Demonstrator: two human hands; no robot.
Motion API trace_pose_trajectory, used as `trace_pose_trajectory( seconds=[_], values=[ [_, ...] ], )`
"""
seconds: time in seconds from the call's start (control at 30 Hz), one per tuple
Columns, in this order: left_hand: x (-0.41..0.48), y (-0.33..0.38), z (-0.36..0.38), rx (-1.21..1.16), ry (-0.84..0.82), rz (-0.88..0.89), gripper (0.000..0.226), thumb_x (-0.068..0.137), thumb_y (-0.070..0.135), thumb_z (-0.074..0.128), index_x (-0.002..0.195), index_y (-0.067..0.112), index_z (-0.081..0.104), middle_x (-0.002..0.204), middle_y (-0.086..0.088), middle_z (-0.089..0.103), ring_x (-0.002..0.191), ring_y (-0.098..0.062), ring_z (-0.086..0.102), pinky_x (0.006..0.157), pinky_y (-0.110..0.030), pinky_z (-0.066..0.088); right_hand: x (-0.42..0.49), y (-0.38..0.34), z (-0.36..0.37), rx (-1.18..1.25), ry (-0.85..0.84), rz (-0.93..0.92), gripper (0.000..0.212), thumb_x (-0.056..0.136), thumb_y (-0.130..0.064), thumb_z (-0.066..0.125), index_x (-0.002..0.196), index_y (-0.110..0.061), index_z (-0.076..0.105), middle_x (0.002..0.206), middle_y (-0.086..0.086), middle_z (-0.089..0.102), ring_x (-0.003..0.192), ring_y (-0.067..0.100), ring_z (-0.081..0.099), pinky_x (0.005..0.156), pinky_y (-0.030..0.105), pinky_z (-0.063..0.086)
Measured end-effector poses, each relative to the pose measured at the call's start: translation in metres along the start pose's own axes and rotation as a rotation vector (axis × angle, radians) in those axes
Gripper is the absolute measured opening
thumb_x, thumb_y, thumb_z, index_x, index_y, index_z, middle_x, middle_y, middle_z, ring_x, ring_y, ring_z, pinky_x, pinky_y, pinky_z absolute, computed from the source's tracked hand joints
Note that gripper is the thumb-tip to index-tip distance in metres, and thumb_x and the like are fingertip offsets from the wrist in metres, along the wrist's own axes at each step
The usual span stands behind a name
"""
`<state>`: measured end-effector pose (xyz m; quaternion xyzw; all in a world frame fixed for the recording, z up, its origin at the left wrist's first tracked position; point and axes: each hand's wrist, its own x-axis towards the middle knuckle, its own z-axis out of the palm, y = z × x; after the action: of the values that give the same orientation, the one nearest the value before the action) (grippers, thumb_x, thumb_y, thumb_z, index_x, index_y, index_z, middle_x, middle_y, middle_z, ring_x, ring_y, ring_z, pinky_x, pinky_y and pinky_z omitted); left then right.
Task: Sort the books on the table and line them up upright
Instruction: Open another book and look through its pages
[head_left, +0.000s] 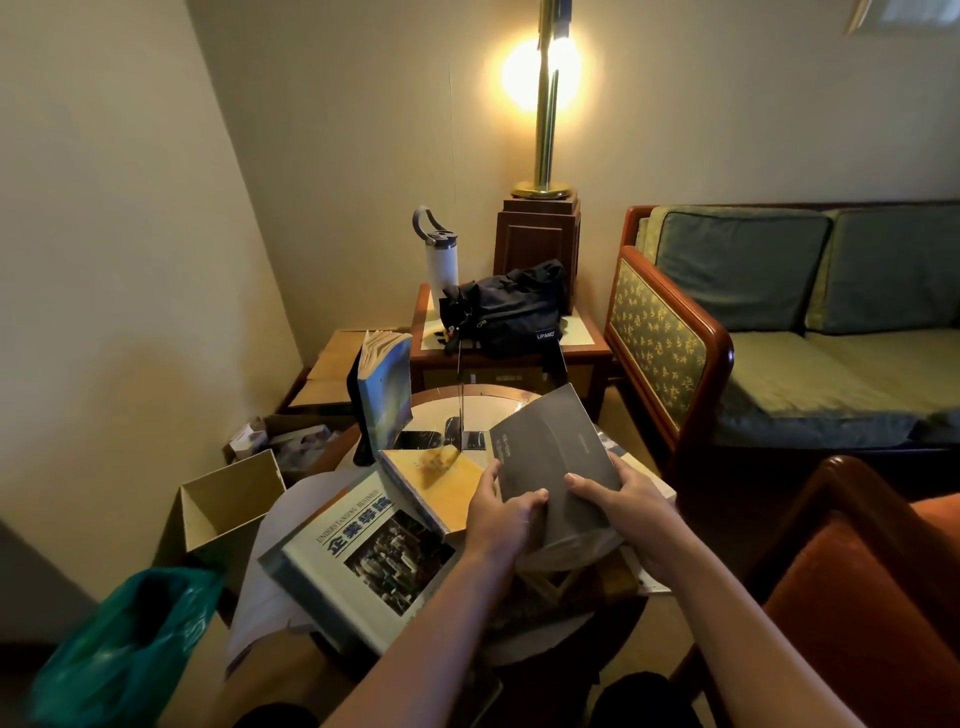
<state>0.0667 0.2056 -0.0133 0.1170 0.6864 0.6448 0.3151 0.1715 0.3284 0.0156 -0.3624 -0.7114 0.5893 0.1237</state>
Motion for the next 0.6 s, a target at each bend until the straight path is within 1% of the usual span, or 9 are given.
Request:
trace_pose_trajectory(
  seconds=[0.1,0.17,0.23,0.3,0.4,0.47,0.53,0.6],
  values=[
    [-0.003,0.008,-0.019,0.104,0.01,0.077,0.077,0.089,0.022,0.072,0.155,0.024,0.031,0.154,-0.007,0.038,0.136,-0.027,0.042,0.11,-0.043,0.042,-0.002,-0.008,0.017,-0.01,-0.01,-0.044,0.071,0.091,-0.044,0.069,0.15,-0.024,0.035,0.118,-0.002,0.053,0.096,0.008,0.056,0.064,0.019,0.049],
    [-0.004,0.01,-0.036,0.149,0.024,0.109,0.077,0.091,0.026,0.07,0.156,0.026,0.028,0.157,-0.006,0.034,0.138,-0.027,0.04,0.109,-0.043,0.042,-0.004,-0.015,0.033,-0.03,-0.012,-0.091,0.067,0.091,-0.044,0.069,0.147,-0.025,0.039,0.116,-0.004,0.055,0.096,0.006,0.057,0.062,0.016,0.048],
    [-0.006,0.01,-0.058,0.178,0.041,0.119,0.077,0.091,0.028,0.069,0.156,0.029,0.027,0.159,-0.004,0.032,0.139,-0.027,0.039,0.11,-0.046,0.042,-0.006,-0.02,0.055,-0.04,-0.036,-0.136,0.061,0.09,-0.043,0.07,0.142,-0.026,0.044,0.118,-0.005,0.06,0.099,0.006,0.06,0.066,0.015,0.05],
    [-0.009,0.009,-0.083,0.189,0.068,0.106,0.078,0.09,0.032,0.07,0.155,0.032,0.027,0.158,-0.003,0.035,0.138,-0.027,0.041,0.11,-0.049,0.041,-0.007,-0.022,0.078,-0.034,-0.073,-0.163,0.052,0.09,-0.041,0.071,0.135,-0.029,0.048,0.118,-0.005,0.062,0.1,0.005,0.061,0.069,0.015,0.051],
    [-0.015,0.004,-0.12,0.228,0.112,0.103,0.079,0.089,0.036,0.071,0.155,0.033,0.027,0.155,0.0,0.038,0.136,-0.024,0.043,0.108,-0.044,0.042,-0.01,-0.024,0.116,-0.016,-0.112,-0.18,0.044,0.09,-0.038,0.073,0.128,-0.031,0.051,0.111,-0.011,0.063,0.098,0.003,0.061,0.071,0.016,0.053],
    [-0.018,-0.001,-0.141,0.276,0.128,0.088,0.081,0.089,0.037,0.071,0.156,0.031,0.025,0.157,-0.001,0.035,0.138,-0.025,0.04,0.105,-0.039,0.042,-0.01,-0.02,0.139,0.016,-0.132,-0.177,0.047,0.09,-0.034,0.073,0.131,-0.027,0.053,0.112,-0.01,0.065,0.1,0.005,0.062,0.072,0.015,0.054],
    [-0.021,-0.008,-0.157,0.348,0.115,0.056,0.081,0.09,0.038,0.069,0.157,0.03,0.023,0.16,-0.003,0.03,0.142,-0.027,0.035,0.107,-0.04,0.039,-0.011,-0.014,0.16,0.021,-0.164,-0.155,0.052,0.09,-0.033,0.073,0.136,-0.026,0.05,0.118,-0.006,0.064,0.104,0.007,0.062,0.074,0.016,0.055],
    [-0.023,-0.015,-0.169,0.376,0.081,0.002,0.081,0.091,0.041,0.068,0.156,0.03,0.023,0.16,-0.005,0.029,0.142,-0.029,0.036,0.112,-0.044,0.04,-0.01,-0.006,0.177,-0.009,-0.176,-0.143,0.061,0.088,-0.036,0.074,0.143,-0.029,0.046,0.127,-0.004,0.062,0.111,0.011,0.061,0.085,0.026,0.058]
  ],
)
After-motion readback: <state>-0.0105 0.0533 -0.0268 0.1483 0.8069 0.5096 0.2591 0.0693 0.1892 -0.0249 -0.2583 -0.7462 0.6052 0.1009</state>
